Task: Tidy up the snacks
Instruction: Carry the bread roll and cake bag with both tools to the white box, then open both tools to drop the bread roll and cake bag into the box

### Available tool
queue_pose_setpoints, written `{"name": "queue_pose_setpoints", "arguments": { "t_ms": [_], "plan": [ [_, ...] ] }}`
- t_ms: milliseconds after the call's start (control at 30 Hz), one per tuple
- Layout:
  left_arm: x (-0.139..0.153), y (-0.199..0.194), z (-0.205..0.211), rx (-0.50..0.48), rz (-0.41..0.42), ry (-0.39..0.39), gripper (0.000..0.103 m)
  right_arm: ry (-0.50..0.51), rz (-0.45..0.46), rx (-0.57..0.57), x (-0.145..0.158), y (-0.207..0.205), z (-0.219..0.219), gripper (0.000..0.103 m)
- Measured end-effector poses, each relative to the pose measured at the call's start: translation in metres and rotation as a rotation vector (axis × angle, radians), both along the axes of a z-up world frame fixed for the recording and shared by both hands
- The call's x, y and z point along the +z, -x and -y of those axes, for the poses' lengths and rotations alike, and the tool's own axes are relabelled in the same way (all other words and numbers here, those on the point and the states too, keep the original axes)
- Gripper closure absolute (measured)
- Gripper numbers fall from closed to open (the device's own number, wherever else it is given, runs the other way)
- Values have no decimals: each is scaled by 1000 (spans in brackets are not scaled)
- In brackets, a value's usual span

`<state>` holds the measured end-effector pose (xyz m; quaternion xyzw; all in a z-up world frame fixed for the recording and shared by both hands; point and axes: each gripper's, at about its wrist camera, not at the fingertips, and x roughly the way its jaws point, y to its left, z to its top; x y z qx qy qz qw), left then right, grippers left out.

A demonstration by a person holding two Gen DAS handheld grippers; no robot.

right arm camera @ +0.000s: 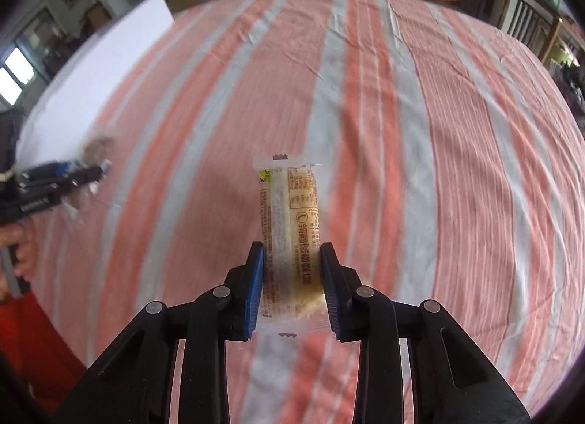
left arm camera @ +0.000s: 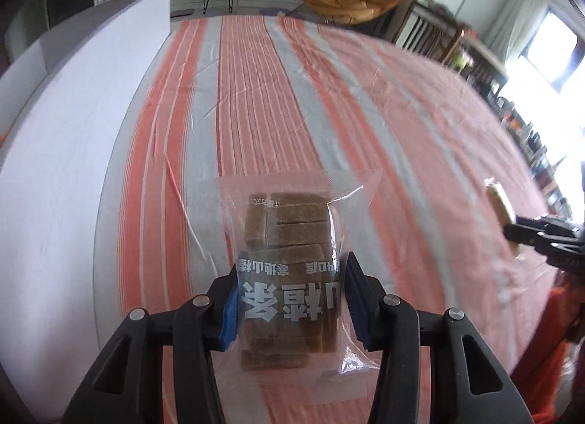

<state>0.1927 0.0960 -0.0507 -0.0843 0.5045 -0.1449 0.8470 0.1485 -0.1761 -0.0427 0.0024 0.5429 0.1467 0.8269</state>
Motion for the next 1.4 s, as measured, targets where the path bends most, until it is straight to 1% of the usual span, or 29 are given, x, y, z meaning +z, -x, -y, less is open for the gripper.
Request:
{"name": "queue_pose_setpoints", "arguments": {
  "t_ms": [67,100,133,200,267,333,400,467,500,533,567,633,667,700,733,767,867,1000,1067,1100,1133,1167,1233,1300,1367,1400],
  "plan": [
    [17,8,-12,35,25,120,55,-63,40,6,23,0,-13,71],
    [30,12,-22,54,48,181,55,-96,65,14,37,-2,-22,71],
    [45,15,-33,74,78,226,55,-119,93,27,50,-6,-34,71],
    [74,19,-60,120,136,277,55,-166,151,69,83,-13,-64,71],
    [100,21,-96,175,183,285,55,-219,190,126,112,-20,-99,71],
    [120,21,-136,247,214,234,55,-269,218,211,138,-28,-151,71],
    [131,18,-181,344,223,112,54,-311,234,282,156,-33,-200,71],
    [130,15,-214,412,209,17,52,-343,240,354,168,-41,-257,71],
    [128,14,-231,460,198,-35,50,-345,243,376,170,-44,-279,71],
    [122,14,-245,504,185,-77,44,-344,245,398,169,-46,-303,71],
    [118,15,-257,534,173,-108,40,-339,247,416,167,-50,-325,71],
    [109,20,-273,559,166,-130,29,-313,261,445,158,-57,-366,69],
    [106,24,-277,563,169,-133,26,-313,258,446,151,-61,-377,67],
    [104,28,-279,568,178,-139,21,-317,252,443,142,-65,-389,61],
    [102,31,-280,572,186,-150,17,-325,242,445,134,-71,-397,40],
    [101,34,-280,576,193,-171,16,-326,234,445,127,-73,-402,28],
    [97,45,-279,581,205,-225,15,-296,235,442,115,-74,-404,28],
    [108,57,-269,625,226,-318,12,-269,258,442,120,-67,-395,27],
    [119,61,-264,645,245,-354,12,-257,267,441,127,-62,-392,20],
    [124,62,-260,653,251,-366,8,-249,273,441,131,-60,-390,20],
    [130,62,-256,665,253,-377,1,-242,277,443,134,-59,-389,19],
    [135,64,-254,683,260,-390,0,-234,277,448,138,-56,-389,19],
    [143,67,-250,719,277,-408,0,-215,270,450,146,-52,-391,17],
    [151,73,-249,755,292,-406,0,-198,263,446,149,-49,-392,16],
    [157,76,-248,754,296,-404,0,-186,254,441,149,-46,-393,11],
    [159,78,-246,739,298,-409,0,-177,251,437,149,-45,-394,10]
  ]
}}
